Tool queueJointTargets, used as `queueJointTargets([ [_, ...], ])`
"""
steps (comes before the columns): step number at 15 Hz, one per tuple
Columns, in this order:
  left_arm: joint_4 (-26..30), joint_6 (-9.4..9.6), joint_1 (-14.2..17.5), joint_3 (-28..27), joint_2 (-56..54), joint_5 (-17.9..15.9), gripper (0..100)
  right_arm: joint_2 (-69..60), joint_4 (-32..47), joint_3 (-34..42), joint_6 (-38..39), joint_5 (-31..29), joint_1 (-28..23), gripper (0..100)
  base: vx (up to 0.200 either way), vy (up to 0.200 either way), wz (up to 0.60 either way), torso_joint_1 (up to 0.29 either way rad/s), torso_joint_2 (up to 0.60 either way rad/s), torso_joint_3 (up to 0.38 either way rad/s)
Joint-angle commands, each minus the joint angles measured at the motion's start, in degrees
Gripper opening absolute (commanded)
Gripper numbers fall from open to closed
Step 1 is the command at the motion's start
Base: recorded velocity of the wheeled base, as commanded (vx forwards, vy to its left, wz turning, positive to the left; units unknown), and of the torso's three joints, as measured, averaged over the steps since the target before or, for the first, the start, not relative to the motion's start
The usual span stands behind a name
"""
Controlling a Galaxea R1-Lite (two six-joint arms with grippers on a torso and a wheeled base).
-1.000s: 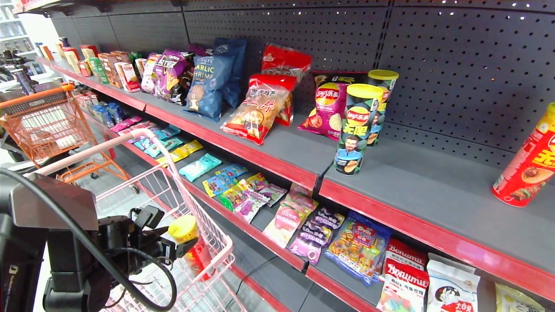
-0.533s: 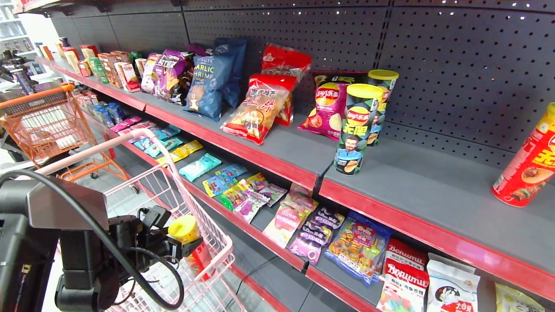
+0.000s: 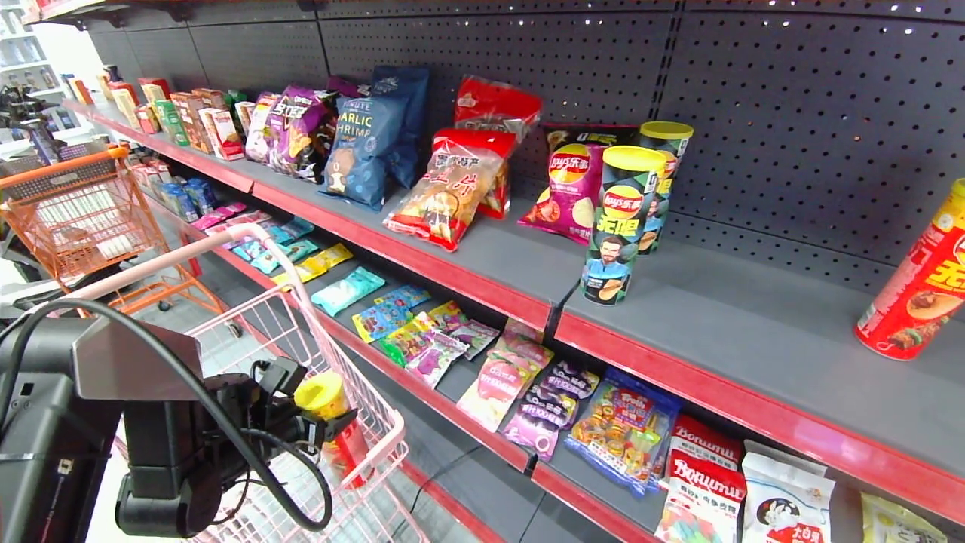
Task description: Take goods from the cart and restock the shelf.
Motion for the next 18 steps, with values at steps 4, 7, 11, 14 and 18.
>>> queueJointTargets([
  [4, -0.06, -0.25, -1.06, -0.14, 0.75, -0.27, 0, 0.07, -0.01, 0.01, -0.02, 0.02, 0.04, 100, 0.000, 0.000, 0.00, 0.000, 0.00, 0.000],
  [7, -0.06, -1.83, 0.17, 3.20, -5.58, -0.62, 0, 0.07, -0.01, 0.01, -0.02, 0.02, 0.04, 100, 0.000, 0.000, 0.00, 0.000, 0.00, 0.000],
  [11, 4.07, -4.03, 4.22, 13.92, -23.86, -1.59, 0, 0.07, -0.01, 0.01, -0.02, 0.02, 0.04, 100, 0.000, 0.000, 0.00, 0.000, 0.00, 0.000],
  [14, 23.67, -4.20, 7.73, 10.67, -43.55, -1.76, 0, 0.07, -0.01, 0.01, 0.07, 0.02, 0.04, 100, 0.000, 0.000, 0.00, 0.000, 0.00, 0.000],
  [18, 63.14, -5.61, 8.70, -5.33, -67.46, -1.23, 0, 0.07, -0.01, 0.01, 0.07, 0.02, 0.04, 100, 0.000, 0.000, 0.00, 0.000, 0.00, 0.000],
])
